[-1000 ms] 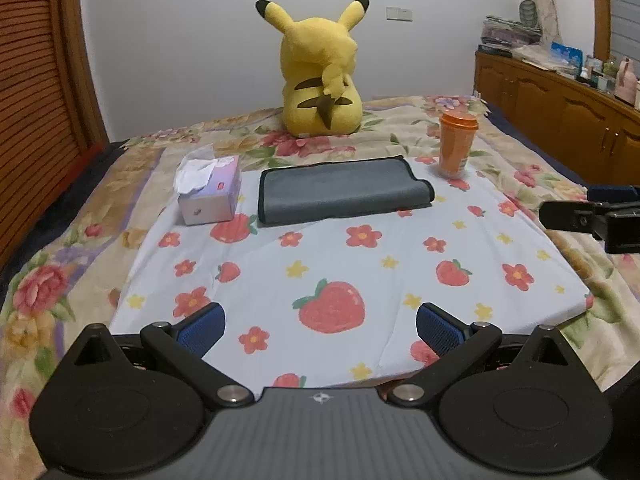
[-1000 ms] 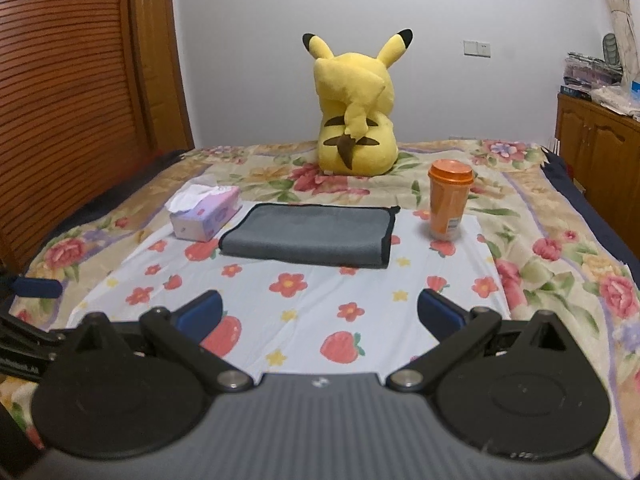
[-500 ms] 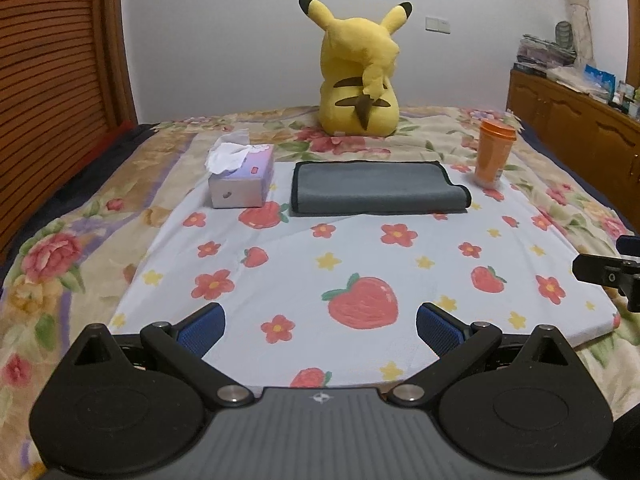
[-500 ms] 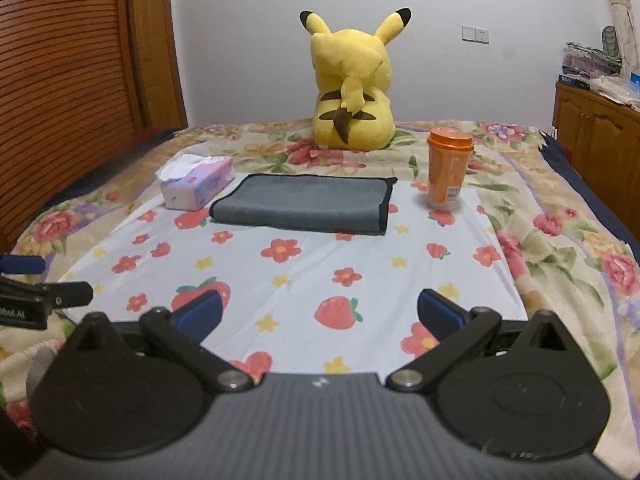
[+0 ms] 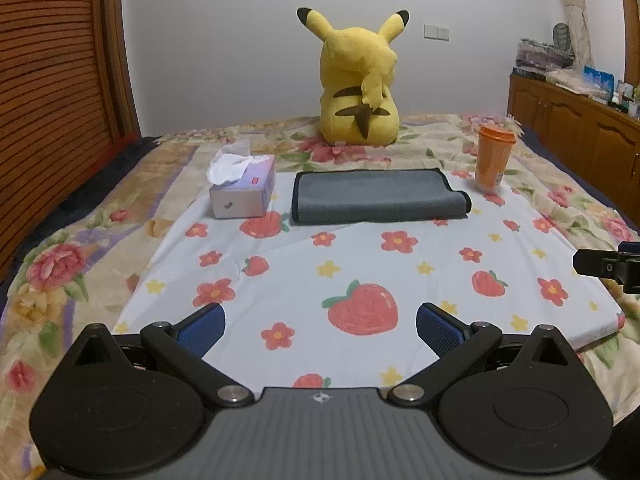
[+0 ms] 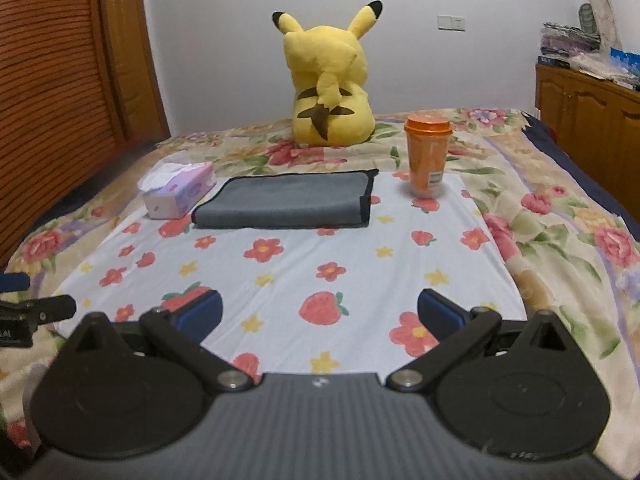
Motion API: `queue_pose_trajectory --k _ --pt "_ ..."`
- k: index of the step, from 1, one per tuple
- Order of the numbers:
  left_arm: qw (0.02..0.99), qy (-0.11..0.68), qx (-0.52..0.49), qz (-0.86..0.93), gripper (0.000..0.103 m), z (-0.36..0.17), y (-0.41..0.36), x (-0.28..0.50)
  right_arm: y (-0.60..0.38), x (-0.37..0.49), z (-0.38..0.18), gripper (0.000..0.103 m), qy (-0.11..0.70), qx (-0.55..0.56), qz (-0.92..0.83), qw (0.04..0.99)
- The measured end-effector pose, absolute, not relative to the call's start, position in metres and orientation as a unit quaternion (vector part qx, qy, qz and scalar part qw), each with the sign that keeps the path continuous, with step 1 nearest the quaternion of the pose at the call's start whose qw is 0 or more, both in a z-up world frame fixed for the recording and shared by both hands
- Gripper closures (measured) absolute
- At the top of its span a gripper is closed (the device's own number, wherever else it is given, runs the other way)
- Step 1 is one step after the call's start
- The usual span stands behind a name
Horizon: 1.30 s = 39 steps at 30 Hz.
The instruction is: Fold towel
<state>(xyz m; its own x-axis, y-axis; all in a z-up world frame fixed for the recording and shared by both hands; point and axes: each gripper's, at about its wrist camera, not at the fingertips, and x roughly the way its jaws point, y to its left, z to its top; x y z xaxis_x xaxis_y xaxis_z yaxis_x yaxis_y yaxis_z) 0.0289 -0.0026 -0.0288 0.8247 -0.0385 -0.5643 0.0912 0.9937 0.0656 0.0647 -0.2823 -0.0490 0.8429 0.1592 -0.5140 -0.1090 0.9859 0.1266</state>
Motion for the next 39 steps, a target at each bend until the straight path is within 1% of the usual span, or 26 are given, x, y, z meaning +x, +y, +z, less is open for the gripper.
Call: queue_pose_trajectory --k 30,39 --pt "0.977 0.206 0.047 -0.025 0.0 0.0 -0.001 0.015 -0.285 0.05 -0.036 0.0 0.194 0.05 0.063 0.978" --pt "0.98 0.189 0.053 -0.028 0.0 0.004 -0.003 0.01 -0.287 0.047 -0.035 0.0 0.182 0.055 0.052 0.98"
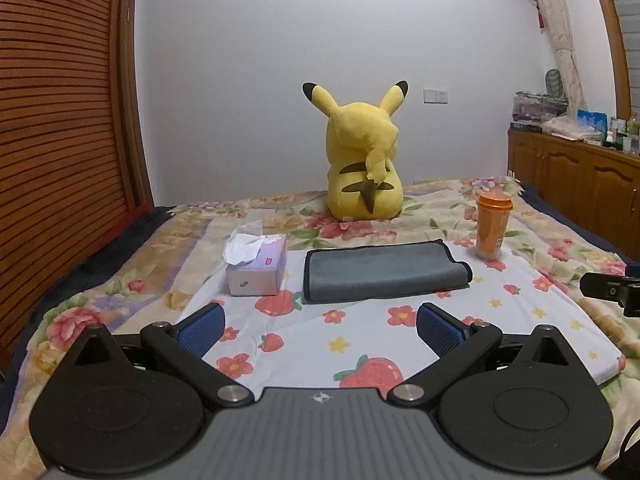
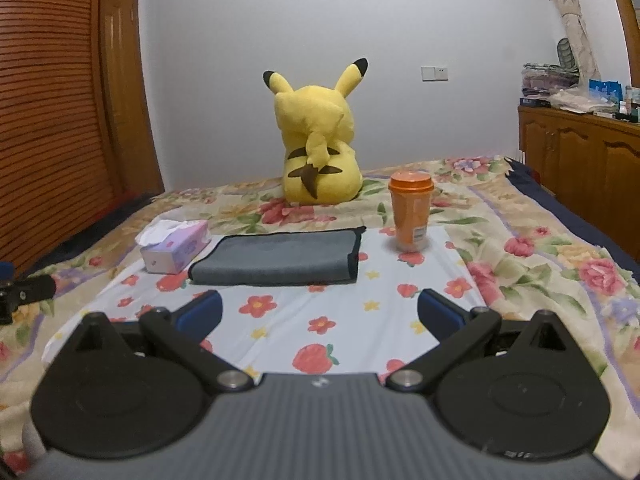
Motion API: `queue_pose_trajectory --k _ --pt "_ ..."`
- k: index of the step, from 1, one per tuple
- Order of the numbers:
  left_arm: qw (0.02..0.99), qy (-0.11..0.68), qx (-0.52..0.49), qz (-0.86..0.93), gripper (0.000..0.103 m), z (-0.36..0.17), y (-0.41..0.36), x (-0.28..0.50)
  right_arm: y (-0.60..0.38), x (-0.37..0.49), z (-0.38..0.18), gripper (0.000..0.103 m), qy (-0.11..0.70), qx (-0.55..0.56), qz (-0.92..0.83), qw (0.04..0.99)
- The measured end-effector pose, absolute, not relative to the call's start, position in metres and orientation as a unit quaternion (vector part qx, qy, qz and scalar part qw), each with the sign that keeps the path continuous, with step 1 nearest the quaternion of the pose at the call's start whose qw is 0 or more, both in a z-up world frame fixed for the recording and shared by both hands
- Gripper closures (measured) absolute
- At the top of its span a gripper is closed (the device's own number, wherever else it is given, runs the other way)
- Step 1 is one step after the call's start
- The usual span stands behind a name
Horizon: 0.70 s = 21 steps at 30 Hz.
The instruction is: Fold towel
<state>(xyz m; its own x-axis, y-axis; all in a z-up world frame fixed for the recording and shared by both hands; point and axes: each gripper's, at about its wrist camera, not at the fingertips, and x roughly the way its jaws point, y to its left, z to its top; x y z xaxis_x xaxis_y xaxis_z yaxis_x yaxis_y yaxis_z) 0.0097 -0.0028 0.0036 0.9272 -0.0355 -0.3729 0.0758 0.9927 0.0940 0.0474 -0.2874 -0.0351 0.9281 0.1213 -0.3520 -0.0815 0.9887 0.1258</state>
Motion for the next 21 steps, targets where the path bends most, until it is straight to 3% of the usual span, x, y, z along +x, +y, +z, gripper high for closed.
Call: queue_pose_trajectory --k 21 --pt "0.98 0.187 0.057 -0.027 0.0 0.004 -0.0014 0.0088 -0.2885 0.045 -0.0343 0.0 0.172 0.051 0.048 0.983"
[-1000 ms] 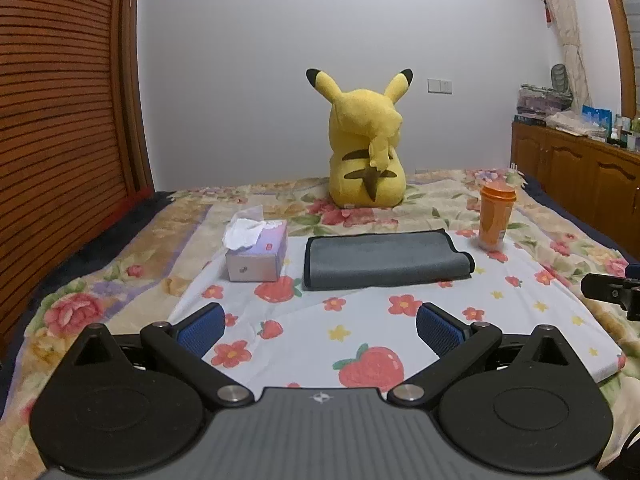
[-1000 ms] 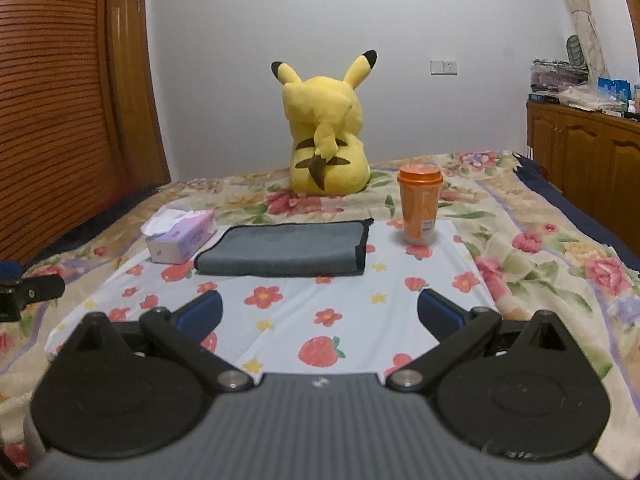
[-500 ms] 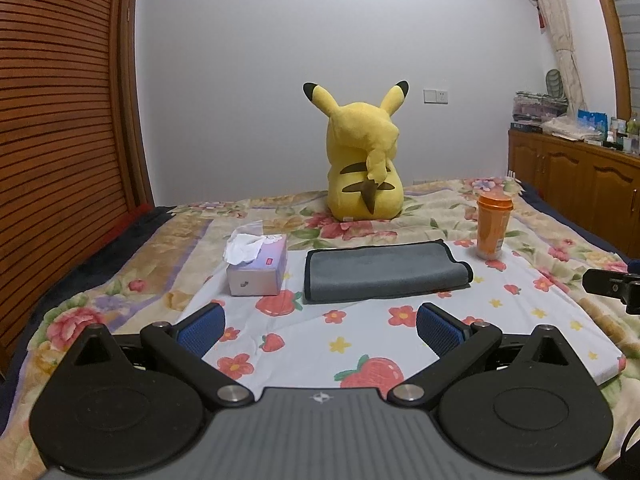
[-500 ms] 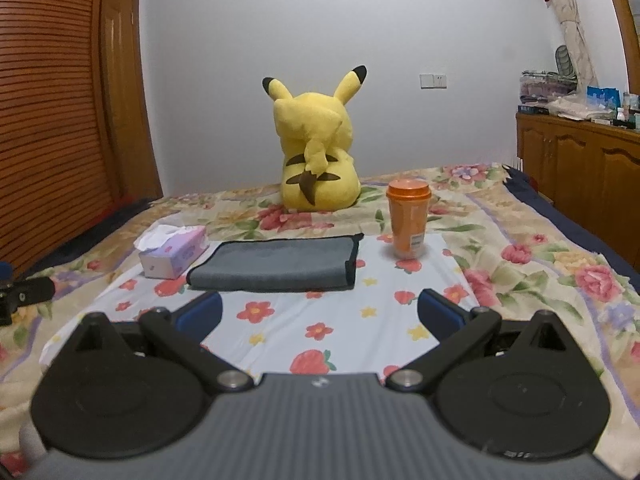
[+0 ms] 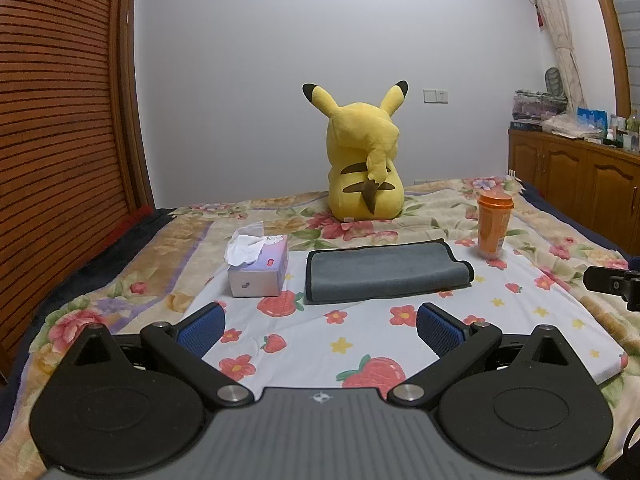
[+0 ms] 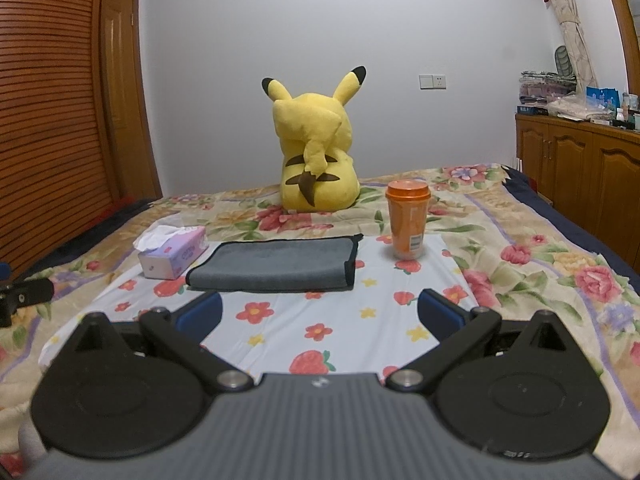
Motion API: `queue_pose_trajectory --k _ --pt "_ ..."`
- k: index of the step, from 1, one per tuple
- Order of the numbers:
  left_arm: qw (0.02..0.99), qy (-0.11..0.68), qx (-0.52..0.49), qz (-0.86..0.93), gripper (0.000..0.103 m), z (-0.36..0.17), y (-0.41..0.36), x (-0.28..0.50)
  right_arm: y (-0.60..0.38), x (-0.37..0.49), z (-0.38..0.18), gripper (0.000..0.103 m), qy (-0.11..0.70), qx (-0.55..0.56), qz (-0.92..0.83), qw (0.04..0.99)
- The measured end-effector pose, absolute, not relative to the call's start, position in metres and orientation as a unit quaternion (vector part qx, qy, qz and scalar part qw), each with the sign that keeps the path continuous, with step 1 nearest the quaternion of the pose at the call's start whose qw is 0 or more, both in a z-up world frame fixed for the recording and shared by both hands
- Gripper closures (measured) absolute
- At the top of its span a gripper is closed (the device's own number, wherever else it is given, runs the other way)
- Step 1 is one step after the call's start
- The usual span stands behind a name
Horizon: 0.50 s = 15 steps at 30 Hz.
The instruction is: Fold towel
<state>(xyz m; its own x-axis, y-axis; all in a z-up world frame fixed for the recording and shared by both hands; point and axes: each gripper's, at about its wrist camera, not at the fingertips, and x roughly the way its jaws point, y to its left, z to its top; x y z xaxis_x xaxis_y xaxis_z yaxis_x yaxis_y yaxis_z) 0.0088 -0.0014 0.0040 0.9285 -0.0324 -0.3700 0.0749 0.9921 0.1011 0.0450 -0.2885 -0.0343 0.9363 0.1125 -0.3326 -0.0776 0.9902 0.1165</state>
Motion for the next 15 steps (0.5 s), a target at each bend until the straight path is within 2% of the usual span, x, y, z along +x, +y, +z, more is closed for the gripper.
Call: queue_pose_trajectory --k 15 --pt "0.98 0.188 0.056 -0.027 0.0 0.0042 0.0004 0.0091 -0.2888 0.0452 -0.0348 0.0 0.171 0.051 0.048 0.983"
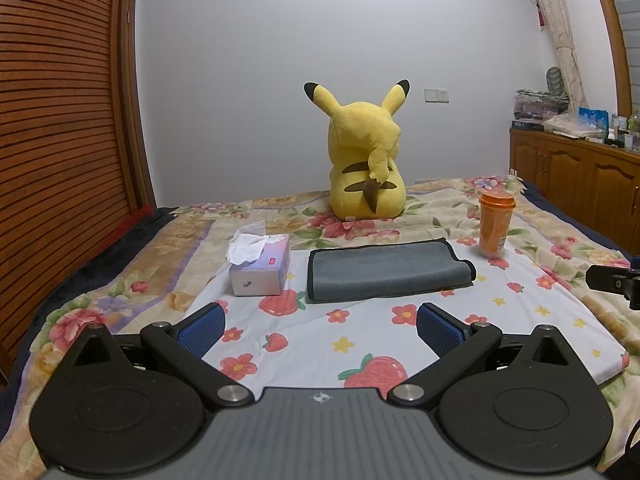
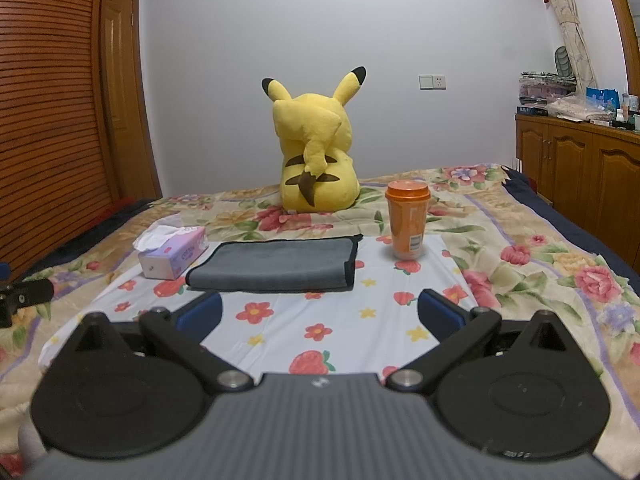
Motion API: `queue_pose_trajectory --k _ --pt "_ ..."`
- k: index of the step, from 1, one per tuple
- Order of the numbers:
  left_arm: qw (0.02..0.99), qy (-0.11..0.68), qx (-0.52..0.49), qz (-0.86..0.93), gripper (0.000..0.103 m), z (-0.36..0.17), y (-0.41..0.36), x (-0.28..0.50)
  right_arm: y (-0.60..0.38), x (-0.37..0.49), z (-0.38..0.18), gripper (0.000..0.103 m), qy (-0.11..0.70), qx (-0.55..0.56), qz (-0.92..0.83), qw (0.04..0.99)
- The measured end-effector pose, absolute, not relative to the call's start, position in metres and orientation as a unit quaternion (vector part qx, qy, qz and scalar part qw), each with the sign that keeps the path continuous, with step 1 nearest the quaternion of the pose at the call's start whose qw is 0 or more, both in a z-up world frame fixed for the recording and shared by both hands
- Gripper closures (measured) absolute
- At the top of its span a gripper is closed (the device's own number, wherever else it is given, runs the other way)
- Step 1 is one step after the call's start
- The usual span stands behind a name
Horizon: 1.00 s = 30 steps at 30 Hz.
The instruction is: Fold towel
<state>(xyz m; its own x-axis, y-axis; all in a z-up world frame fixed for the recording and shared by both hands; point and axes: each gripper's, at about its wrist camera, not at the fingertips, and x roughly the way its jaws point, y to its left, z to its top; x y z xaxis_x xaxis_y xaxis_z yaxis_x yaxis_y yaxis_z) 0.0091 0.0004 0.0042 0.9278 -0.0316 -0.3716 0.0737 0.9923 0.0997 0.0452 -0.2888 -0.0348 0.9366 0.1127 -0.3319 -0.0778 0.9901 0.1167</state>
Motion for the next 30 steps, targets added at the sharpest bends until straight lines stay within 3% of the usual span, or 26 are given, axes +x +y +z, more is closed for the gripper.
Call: queue_pose_trajectory --k 30 --pt "0.98 0.186 0.057 -0.027 0.0 0.0028 0.0051 0.0099 -0.2898 0.0437 -0.0346 0.0 0.17 0.051 0.049 0.983"
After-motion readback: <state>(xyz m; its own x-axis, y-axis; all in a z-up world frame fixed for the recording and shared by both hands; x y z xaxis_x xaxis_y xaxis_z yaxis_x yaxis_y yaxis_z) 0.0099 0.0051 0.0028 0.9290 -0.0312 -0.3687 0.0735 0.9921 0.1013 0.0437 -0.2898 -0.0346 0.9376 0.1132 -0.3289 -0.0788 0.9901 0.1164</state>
